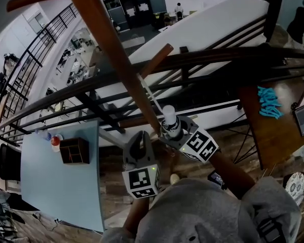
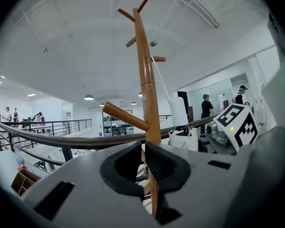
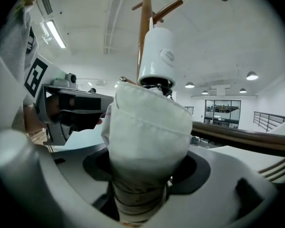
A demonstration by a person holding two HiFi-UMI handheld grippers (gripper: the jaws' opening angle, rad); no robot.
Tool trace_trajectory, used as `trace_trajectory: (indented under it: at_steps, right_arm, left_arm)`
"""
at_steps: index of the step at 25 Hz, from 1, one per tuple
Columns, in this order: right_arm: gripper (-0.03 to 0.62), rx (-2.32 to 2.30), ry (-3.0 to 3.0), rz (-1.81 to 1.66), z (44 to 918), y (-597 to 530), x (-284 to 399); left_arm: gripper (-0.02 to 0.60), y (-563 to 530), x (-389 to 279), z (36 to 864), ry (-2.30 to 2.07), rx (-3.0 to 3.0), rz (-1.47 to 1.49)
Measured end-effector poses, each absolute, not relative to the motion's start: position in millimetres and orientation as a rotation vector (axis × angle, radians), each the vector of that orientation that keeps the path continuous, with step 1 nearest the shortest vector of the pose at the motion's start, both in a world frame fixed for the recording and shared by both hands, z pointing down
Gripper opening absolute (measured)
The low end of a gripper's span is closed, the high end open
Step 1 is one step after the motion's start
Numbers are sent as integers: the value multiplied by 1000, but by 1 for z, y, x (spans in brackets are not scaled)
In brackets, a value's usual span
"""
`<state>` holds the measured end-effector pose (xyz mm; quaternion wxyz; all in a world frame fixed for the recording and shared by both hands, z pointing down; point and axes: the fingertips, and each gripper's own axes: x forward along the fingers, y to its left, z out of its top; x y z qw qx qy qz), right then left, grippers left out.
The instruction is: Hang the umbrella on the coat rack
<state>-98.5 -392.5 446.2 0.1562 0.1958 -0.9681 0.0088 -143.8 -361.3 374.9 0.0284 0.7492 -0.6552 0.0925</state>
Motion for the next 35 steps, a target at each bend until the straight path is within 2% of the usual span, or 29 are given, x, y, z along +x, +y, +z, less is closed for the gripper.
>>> trace_trajectory:
  at_steps: [6, 14, 15, 16, 17, 18, 24, 35]
  right_arm:
    - [307, 521, -2882, 88, 430, -377, -85]
    - [304, 617, -2890, -131, 414, -368, -37]
    - [289, 663, -2888, -166, 409, -369, -28]
    - [216, 723, -2884, -202, 404, -370, -16]
    - [107, 788, -2879, -232, 398, -371, -3]
    - [46, 840, -2878, -245, 393, -371, 9]
    - [43, 959, -2940, -164, 381, -361, 66]
    - [44, 1234, -2724, -148, 381, -356, 99]
  left_arm:
    - [34, -349, -131, 378, -2025, 2311, 302]
    - [34, -330, -104, 377, -2055, 2355, 297]
    - [34, -329, -102, 376, -2059, 2364, 292]
    - [34, -327, -99, 375, -2062, 2373, 288]
    - [34, -324, -97, 375, -2064, 2375, 288]
    - [34, -322, -96, 376, -2063, 2368, 292]
    - [34, -310, -82, 383, -2043, 2354, 311]
    - [34, -305, -82, 374, -2011, 2397, 278]
